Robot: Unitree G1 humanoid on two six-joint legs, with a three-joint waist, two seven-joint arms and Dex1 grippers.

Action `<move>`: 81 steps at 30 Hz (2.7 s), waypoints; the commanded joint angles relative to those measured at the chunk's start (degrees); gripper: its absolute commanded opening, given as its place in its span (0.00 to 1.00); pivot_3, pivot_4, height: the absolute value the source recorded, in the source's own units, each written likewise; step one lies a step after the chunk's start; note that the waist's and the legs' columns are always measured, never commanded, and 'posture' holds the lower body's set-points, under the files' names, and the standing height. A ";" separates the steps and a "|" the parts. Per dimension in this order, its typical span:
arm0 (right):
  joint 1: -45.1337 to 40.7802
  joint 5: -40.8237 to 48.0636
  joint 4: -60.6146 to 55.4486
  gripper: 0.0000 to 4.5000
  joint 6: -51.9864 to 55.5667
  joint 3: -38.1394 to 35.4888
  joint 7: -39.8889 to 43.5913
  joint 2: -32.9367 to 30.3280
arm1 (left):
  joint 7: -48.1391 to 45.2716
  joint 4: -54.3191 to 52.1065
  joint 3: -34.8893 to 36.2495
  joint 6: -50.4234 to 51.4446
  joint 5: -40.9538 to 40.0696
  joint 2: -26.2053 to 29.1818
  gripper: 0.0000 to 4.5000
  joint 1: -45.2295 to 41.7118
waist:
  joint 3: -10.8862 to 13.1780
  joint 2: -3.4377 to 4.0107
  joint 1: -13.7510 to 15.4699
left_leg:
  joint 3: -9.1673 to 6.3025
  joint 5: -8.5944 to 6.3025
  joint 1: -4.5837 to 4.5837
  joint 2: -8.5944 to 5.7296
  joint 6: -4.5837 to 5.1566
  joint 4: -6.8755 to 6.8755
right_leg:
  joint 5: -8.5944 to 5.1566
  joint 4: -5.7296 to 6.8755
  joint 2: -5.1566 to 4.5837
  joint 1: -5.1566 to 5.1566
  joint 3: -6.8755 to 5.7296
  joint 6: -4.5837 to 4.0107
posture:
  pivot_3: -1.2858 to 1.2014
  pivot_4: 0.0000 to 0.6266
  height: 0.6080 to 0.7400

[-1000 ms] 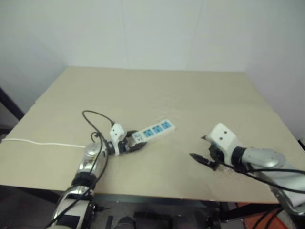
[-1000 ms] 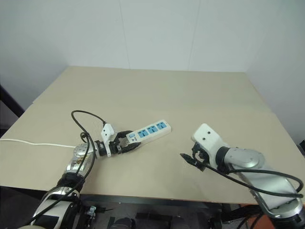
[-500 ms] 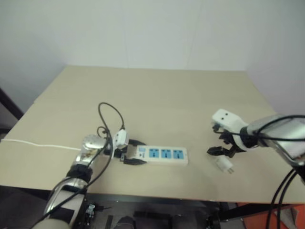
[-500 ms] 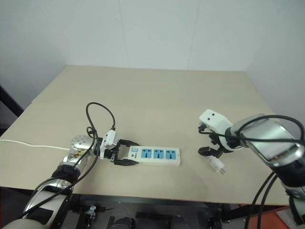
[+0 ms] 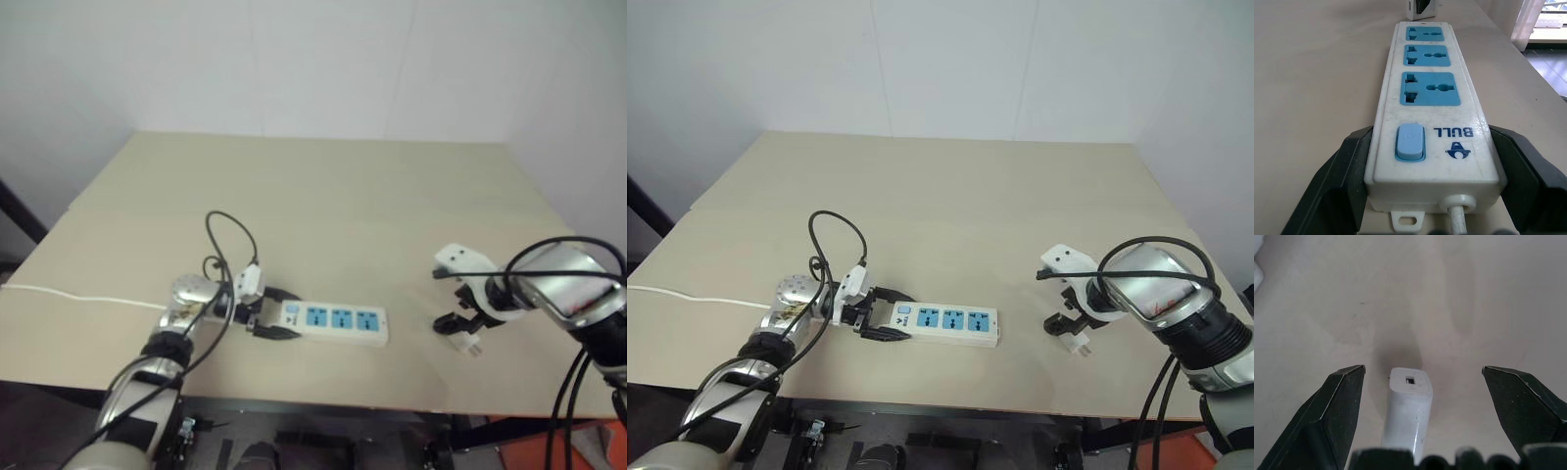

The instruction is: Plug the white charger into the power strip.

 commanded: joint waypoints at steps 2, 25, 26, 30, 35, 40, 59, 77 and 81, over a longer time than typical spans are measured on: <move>-0.66 0.37 0.12 1.00 1.87 -0.68 -0.09 -0.37 | -1.07 0.78 -1.56 -0.88 1.66 -0.18 0.72 -0.11 | 0.00 0.00 0.00 | 0.00 0.00 0.00 0.00 0.00 0.00 | 0.00 0.00 0.00 0.00 0.00 0.00 | 0.52 0.24 1.00; 1.01 0.81 3.51 0.42 2.71 0.54 -0.78 1.51 | 0.69 0.77 -1.20 -0.78 2.64 -0.39 0.72 0.29 | 0.00 0.01 0.10 | 0.00 0.00 0.04 -0.01 0.00 0.03 | 0.01 0.02 0.00 0.06 0.00 0.00 | 0.52 0.24 1.00; 1.11 0.76 3.58 0.34 2.65 0.58 -0.82 1.55 | 0.75 0.83 -1.21 -0.83 2.70 -0.35 0.72 0.25 | -0.01 0.01 0.08 | 0.00 0.00 0.04 -0.01 0.00 0.04 | 0.01 0.02 0.00 0.06 0.00 0.00 | 0.52 0.24 1.00; 0.60 0.64 3.12 0.25 2.73 1.17 -0.91 1.54 | 0.48 1.10 -1.27 -0.51 2.78 -0.21 0.72 0.02 | -0.01 0.01 0.09 | 0.00 0.00 0.07 -0.01 0.00 0.05 | 0.01 0.03 0.00 0.09 0.00 0.00 | 0.52 0.24 1.00; -1.91 1.33 -2.08 0.25 1.24 -1.75 -0.49 1.23 | -0.37 2.68 -1.29 0.27 2.85 -0.28 0.72 -1.07 | -0.02 0.03 0.00 | 0.00 0.00 0.07 -0.01 0.00 0.05 | 0.01 0.05 0.00 0.07 0.00 0.00 | 0.52 0.24 1.00; 3.14 -0.42 -11.31 0.25 -20.10 -10.30 1.05 1.48 | 1.01 4.99 -0.90 2.36 3.28 -0.33 0.72 -2.73 | -0.03 0.04 0.08 | -0.01 0.00 0.07 -0.02 0.00 0.05 | -0.01 0.04 0.01 0.08 0.00 0.05 | 0.52 0.24 1.00; 12.10 7.19 18.26 0.25 -69.51 -27.20 21.93 36.13 | 3.91 -2.01 -1.39 6.33 4.72 1.24 0.72 2.08 | -0.09 -0.01 -0.60 | -0.03 0.00 0.99 0.01 0.00 -0.03 | 0.02 -0.03 0.05 1.05 0.01 0.06 | 0.52 0.24 1.00; 8.22 1.32 38.27 0.25 -78.79 -23.11 30.35 47.41 | 4.80 -5.00 -1.23 8.45 4.01 1.97 0.72 3.21 | -0.11 0.05 -1.30 | -0.03 0.00 1.07 0.01 0.00 -0.06 | 0.01 0.03 0.05 1.07 0.01 0.03 | 0.52 0.24 1.00; 8.27 -0.02 40.34 0.25 -80.71 -23.23 30.10 48.50 | 4.54 -4.36 -1.08 8.45 3.99 2.05 0.72 2.71 | -0.11 0.05 -1.32 | -0.03 0.00 1.07 0.00 0.00 -0.06 | 0.01 0.04 0.05 1.06 0.02 0.03 | 0.52 0.24 1.00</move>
